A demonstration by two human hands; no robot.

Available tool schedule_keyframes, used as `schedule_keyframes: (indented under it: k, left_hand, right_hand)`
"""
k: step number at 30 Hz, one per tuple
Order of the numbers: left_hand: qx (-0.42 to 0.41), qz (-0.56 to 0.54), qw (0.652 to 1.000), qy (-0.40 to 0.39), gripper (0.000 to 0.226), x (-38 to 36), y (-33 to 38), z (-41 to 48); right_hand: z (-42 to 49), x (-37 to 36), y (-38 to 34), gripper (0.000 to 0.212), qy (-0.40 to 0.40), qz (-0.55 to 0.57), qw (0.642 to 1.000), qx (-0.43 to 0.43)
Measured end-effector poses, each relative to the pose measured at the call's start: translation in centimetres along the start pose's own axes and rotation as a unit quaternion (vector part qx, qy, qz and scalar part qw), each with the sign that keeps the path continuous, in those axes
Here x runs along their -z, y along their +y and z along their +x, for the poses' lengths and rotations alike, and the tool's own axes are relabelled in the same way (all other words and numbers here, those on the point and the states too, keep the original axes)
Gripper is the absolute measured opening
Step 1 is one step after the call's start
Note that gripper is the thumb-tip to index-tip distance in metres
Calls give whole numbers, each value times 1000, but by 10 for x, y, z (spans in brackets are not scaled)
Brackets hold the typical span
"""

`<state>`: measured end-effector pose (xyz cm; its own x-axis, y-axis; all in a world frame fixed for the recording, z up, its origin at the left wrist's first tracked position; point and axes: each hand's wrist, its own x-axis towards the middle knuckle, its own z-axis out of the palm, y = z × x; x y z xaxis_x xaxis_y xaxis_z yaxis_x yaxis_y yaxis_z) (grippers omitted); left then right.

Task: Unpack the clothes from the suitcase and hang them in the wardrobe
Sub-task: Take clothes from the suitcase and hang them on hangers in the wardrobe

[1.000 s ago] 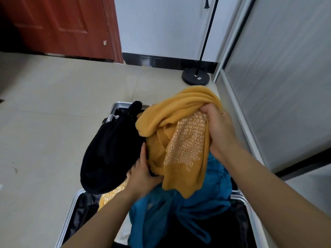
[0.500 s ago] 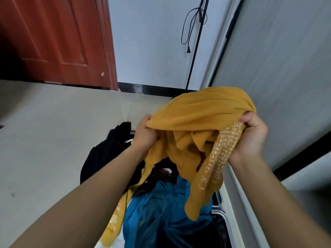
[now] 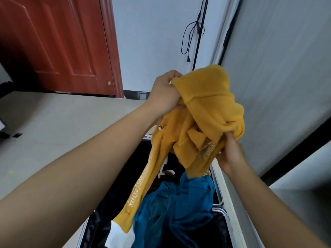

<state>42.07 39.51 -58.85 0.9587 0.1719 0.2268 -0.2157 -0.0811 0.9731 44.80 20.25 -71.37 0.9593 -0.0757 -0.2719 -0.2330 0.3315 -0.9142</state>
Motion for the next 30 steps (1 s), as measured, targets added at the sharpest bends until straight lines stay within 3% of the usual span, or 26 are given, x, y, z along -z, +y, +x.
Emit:
schedule_keyframes:
  k: [4,8,13,22,26,30]
  left_hand:
    - [-19,-26,998,-55,18,-5,24,-5]
    - [-72,-95,987,-106,17,-12,77,-1]
    - [-68,-75,988,-120,17,-8,168,5]
    - [49,44,996,-64,4,32,394,27]
    - [109,64,990,-60,20,50,479,29]
    - [139,88,986,-39,39,69,546,25]
  right_hand:
    - [-8,3,-24,46,18,78,996,29]
    - [-20,-10,-58,80,8,94,994,53]
    - [-57,-34,-132,59,-7,113,994,12]
    - [-173,-104,-371,71,59,80,995,-4]
    - [-225,-137,-495,55,52,65,994,68]
    - [-281,-164,-609,46,40,-82,983,161]
